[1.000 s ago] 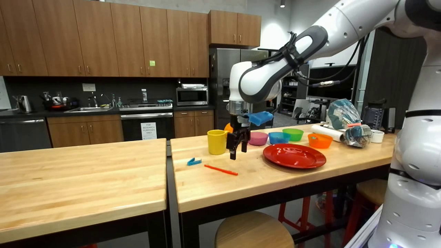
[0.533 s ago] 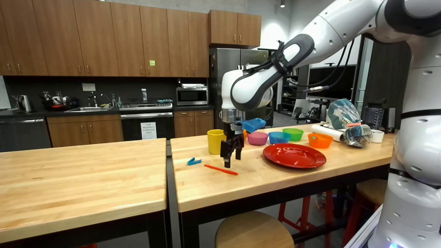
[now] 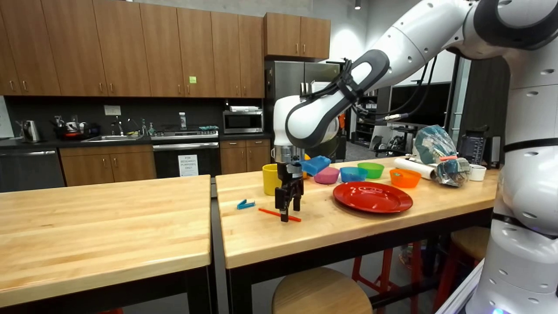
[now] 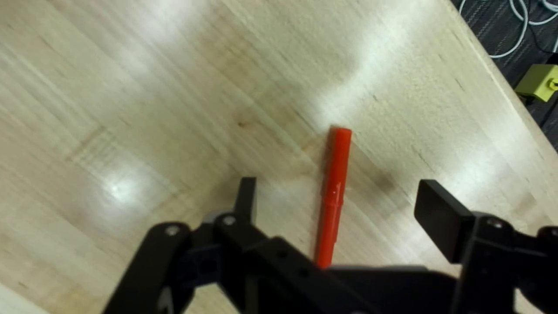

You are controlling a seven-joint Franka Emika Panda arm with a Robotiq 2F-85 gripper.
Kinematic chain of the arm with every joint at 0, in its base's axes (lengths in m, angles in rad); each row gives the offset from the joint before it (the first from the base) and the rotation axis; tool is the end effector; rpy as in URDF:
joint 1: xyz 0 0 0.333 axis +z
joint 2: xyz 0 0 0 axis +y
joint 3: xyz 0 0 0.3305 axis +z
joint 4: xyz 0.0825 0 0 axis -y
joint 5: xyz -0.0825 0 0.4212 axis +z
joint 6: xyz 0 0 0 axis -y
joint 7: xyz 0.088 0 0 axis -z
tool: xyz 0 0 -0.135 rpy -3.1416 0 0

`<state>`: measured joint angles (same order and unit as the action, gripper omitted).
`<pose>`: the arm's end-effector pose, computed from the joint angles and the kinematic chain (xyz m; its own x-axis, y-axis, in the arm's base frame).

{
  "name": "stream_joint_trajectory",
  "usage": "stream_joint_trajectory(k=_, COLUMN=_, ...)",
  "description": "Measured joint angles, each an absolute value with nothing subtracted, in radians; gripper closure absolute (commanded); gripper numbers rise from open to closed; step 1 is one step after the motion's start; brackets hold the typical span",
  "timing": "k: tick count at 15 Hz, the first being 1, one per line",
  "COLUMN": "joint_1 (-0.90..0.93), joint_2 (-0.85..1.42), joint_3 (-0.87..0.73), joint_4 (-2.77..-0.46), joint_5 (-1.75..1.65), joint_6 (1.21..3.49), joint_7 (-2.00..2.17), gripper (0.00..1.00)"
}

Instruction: Move the orange straw to the right of the red plate

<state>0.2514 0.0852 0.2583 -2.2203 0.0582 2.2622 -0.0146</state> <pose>0.4877 0.2761 0.2972 0.8829 0.4677 -0.0411 0.4647 -0.8830 -0.0656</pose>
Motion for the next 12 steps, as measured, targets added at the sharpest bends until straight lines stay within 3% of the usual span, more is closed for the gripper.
stream_joint_trajectory(k=9, joint_1=0.260, joint_2=0.102, joint_3=0.264, joint_4=-2.195, joint_5=0.004, joint_6=2.260, joint_7=-0.011, gripper=0.99)
stream_joint_trajectory(k=12, joint_1=0.260, joint_2=0.102, joint_3=0.264, joint_4=-2.193, joint_5=-0.002, joint_6=2.258, joint_7=-0.009, gripper=0.97)
